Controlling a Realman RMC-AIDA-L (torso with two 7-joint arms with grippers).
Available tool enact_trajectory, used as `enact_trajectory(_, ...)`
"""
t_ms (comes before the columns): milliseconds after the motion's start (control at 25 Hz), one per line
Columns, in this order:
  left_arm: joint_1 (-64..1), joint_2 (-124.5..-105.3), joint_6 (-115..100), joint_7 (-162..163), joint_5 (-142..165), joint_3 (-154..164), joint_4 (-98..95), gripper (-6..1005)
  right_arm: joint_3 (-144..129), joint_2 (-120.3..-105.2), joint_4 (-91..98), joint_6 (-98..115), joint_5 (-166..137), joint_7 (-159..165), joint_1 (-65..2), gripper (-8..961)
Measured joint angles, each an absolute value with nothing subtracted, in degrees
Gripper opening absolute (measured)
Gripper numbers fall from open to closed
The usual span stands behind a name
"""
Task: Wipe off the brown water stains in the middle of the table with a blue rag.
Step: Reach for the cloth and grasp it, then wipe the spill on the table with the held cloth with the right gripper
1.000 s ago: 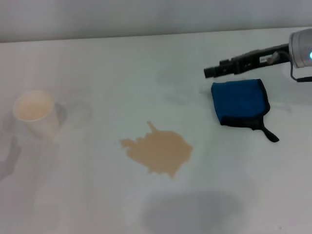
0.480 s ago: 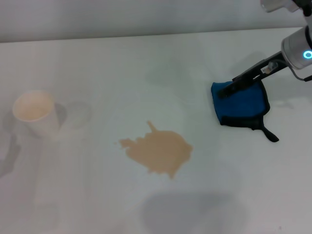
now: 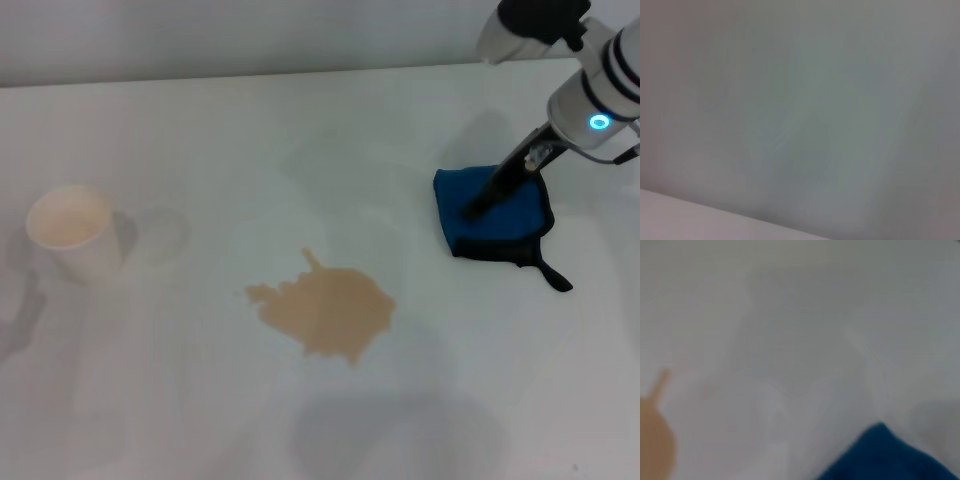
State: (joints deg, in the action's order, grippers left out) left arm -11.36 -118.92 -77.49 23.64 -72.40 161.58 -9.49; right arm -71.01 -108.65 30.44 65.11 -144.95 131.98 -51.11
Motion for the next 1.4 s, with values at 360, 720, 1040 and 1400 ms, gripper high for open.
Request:
enact_trajectory(360,-11.9,-119.07,-77.1,23.6,-72.2,161.8,-9.7,892,-64.0,-112.40,30.7,64.8,-158.5,132.5,-51.6,801)
enact_trajectory(720,-12.0,-119.12,-77.0,23.6,-72.2,161.6,-10.0,892,-64.2,-112.18,30.5,65.6,-158.7,132.5,-51.5,797)
enact_trajectory(1040,-12.0,-119.18,-77.0,24.9,-72.2,161.6,-10.1,891,-64.4,-112.22,31.0,67.5,-159.4,132.5,-52.0,562)
enact_trajectory(1400,-12.0,-119.10,-77.0,25.2,-72.3,161.6,-10.1,891,-64.6,-112.09,31.1,68.5,-159.4,132.4,-52.2,222)
